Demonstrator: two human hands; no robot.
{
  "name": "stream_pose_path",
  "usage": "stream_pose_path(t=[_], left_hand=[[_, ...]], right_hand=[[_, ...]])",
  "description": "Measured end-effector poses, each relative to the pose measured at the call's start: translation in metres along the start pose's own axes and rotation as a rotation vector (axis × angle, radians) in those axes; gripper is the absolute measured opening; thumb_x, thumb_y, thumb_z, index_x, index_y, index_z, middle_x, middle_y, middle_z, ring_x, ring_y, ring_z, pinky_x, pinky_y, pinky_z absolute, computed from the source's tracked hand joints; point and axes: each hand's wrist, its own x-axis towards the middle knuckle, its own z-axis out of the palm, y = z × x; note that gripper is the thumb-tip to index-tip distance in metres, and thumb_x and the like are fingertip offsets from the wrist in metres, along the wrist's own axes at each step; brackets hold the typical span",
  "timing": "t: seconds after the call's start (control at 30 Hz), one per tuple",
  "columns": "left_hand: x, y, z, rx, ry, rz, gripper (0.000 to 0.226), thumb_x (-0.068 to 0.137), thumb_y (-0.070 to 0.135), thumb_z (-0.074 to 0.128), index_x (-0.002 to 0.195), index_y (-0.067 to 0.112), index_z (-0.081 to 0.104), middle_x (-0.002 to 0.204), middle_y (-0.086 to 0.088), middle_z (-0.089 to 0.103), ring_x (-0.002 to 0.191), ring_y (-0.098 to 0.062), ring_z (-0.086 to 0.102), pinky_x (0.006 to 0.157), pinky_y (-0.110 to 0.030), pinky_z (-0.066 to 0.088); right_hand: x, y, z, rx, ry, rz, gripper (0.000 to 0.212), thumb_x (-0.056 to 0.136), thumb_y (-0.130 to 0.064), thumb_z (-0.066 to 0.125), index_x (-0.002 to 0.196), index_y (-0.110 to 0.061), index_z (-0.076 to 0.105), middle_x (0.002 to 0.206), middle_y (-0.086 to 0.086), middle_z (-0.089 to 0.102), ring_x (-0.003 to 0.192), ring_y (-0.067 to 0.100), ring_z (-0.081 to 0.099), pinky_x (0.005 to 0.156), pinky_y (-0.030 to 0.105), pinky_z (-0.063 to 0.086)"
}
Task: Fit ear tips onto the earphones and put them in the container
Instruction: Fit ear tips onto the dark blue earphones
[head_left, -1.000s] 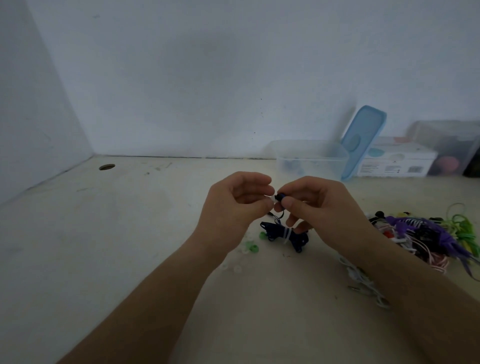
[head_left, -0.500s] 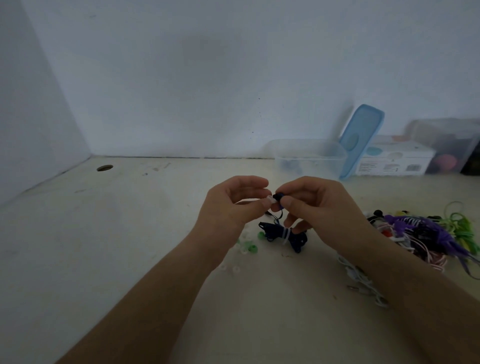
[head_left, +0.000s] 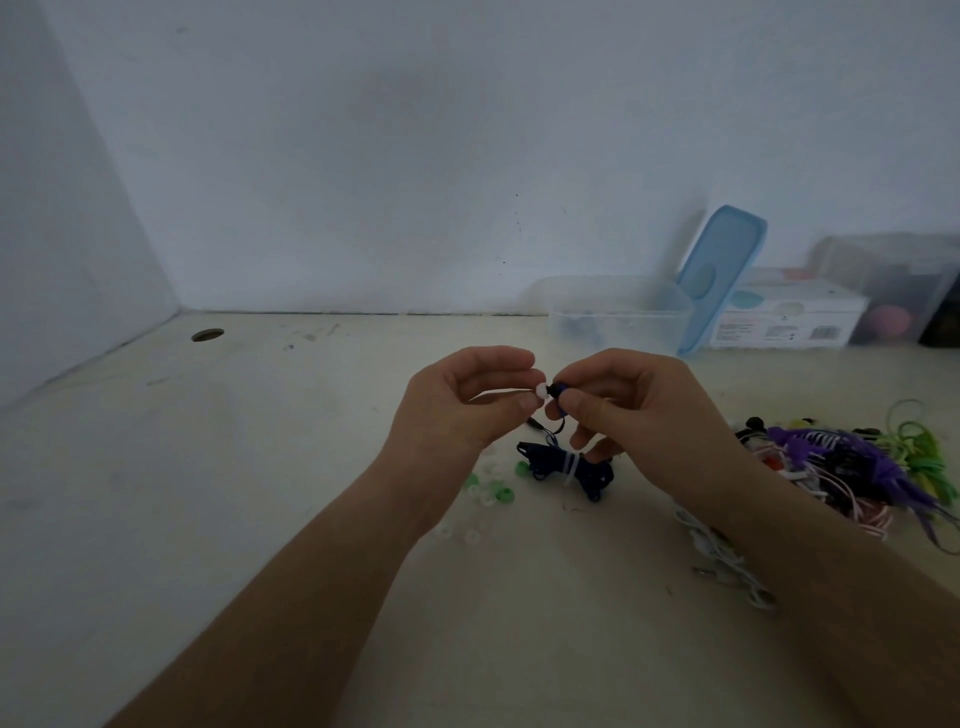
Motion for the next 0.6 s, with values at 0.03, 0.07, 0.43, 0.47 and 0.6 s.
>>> stream_pose_path(t=[0.03, 0.07, 0.43, 0.47, 0.6], left_hand=[[-0.0002, 0.0003, -0.0001, -0.012, -0.002, -0.007, 0.027, 0.082, 0.0, 0.073, 0.104, 0.015, 0.07, 0.098, -0.003, 0.076, 0.095, -0.017, 0.073, 0.082, -0.024, 0.055], [-0.0003, 0.001, 0.0, -0.023, -0.003, -0.014, 0.026, 0.082, 0.0, 0.073, 0.103, 0.015, 0.07, 0.098, -0.003, 0.076, 0.094, -0.018, 0.073, 0.08, -0.024, 0.055], [-0.0012, 0.0023, 0.0008, -0.066, -0.014, -0.036, 0.036, 0.065, 0.018, 0.08, 0.1, 0.014, 0.07, 0.095, -0.005, 0.076, 0.09, -0.019, 0.074, 0.076, -0.022, 0.055], [-0.0014, 0.002, 0.001, -0.075, -0.019, -0.044, 0.039, 0.062, 0.02, 0.08, 0.099, 0.014, 0.07, 0.095, -0.005, 0.077, 0.09, -0.019, 0.074, 0.076, -0.022, 0.055], [-0.0007, 0.0011, 0.0009, -0.09, -0.031, -0.082, 0.041, 0.06, 0.02, 0.078, 0.099, 0.011, 0.07, 0.092, -0.007, 0.077, 0.088, -0.021, 0.074, 0.074, -0.022, 0.056]], right_hand=[[0.0001, 0.0, -0.0001, -0.001, -0.001, 0.001, 0.008, 0.092, -0.008, 0.065, 0.096, -0.013, 0.07, 0.082, 0.003, 0.077, 0.062, 0.019, 0.07, 0.057, 0.031, 0.059], [0.0004, -0.0001, -0.0003, -0.002, -0.002, 0.002, 0.008, 0.092, -0.008, 0.065, 0.097, -0.013, 0.07, 0.082, 0.003, 0.077, 0.062, 0.019, 0.07, 0.057, 0.031, 0.059], [-0.0008, -0.0019, -0.0021, 0.014, -0.024, -0.024, 0.01, 0.091, -0.007, 0.066, 0.096, -0.012, 0.072, 0.081, 0.005, 0.077, 0.062, 0.018, 0.068, 0.058, 0.03, 0.057], [-0.0009, -0.0016, -0.0023, 0.008, -0.027, -0.031, 0.01, 0.091, -0.007, 0.066, 0.096, -0.012, 0.072, 0.081, 0.004, 0.077, 0.062, 0.018, 0.068, 0.058, 0.03, 0.057], [-0.0004, -0.0001, -0.0026, -0.02, -0.035, -0.048, 0.011, 0.09, -0.007, 0.067, 0.094, -0.015, 0.073, 0.08, 0.002, 0.077, 0.062, 0.017, 0.068, 0.059, 0.029, 0.058]])
